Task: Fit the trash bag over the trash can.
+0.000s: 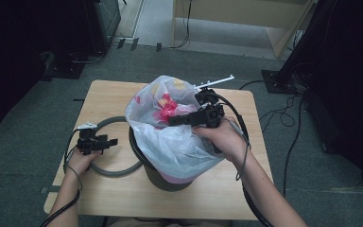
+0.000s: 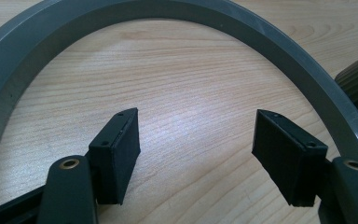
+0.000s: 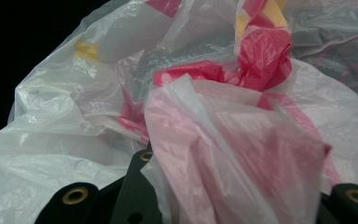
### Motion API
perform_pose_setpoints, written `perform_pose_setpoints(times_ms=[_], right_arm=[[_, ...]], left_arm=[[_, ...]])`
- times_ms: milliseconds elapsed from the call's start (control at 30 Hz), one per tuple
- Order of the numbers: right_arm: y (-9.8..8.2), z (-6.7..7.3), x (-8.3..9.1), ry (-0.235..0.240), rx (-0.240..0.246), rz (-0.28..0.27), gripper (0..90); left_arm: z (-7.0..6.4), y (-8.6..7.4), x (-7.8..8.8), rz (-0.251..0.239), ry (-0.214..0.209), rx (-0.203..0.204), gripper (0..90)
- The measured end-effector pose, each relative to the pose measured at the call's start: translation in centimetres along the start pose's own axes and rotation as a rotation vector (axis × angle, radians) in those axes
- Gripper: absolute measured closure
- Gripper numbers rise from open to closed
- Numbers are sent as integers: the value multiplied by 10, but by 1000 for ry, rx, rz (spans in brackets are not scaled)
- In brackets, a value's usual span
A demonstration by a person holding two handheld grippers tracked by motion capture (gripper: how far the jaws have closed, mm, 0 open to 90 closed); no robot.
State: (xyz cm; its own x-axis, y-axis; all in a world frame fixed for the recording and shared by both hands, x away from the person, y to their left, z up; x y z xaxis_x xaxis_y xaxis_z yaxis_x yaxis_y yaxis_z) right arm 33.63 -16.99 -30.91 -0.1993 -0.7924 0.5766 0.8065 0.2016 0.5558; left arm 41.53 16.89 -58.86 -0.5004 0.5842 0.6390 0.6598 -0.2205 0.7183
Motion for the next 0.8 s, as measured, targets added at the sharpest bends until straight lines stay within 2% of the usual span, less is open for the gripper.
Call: perform_pose_setpoints(times_ms=[133,267,367,500,567,700,800], right_arm=[[-1,4,-5,-2,9,16,764],[-3,1,-12,-4,-3,30,762],[-3,3,-14,41,-30,39,762],[-3,8,-16,57,-28,44,762],[-6,8,-18,40,-16,54,762],[-8,0,-20,21,-36,62,761],[-9,-6,-20,-12,-39,65,757]], left_arm=[[0,0,0,-1,0,0,323],[0,0,0,-1,0,-2,323],[0,0,0,-3,0,-1,323],[0,0,0,-2,-2,-1,323],[0,0,0,-2,-4,0,323],[0,0,0,-2,-6,2,323],[0,0,0,-3,-6,3,323]])
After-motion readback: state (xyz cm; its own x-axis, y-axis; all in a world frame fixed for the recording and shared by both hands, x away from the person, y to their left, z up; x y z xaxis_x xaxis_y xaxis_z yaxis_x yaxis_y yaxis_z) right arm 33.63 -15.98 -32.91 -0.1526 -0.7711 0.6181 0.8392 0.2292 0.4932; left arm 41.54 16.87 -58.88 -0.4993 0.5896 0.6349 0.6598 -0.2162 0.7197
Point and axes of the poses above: each handheld gripper's, and its own axes: x roughly backward along the jaws, y roughly out of its top, z roughly to its left, the point moved 5 cm from there along -x, roughly forward along the jaws, and after that the axes turned 7 degrees about -x, right-handed, at the moved point
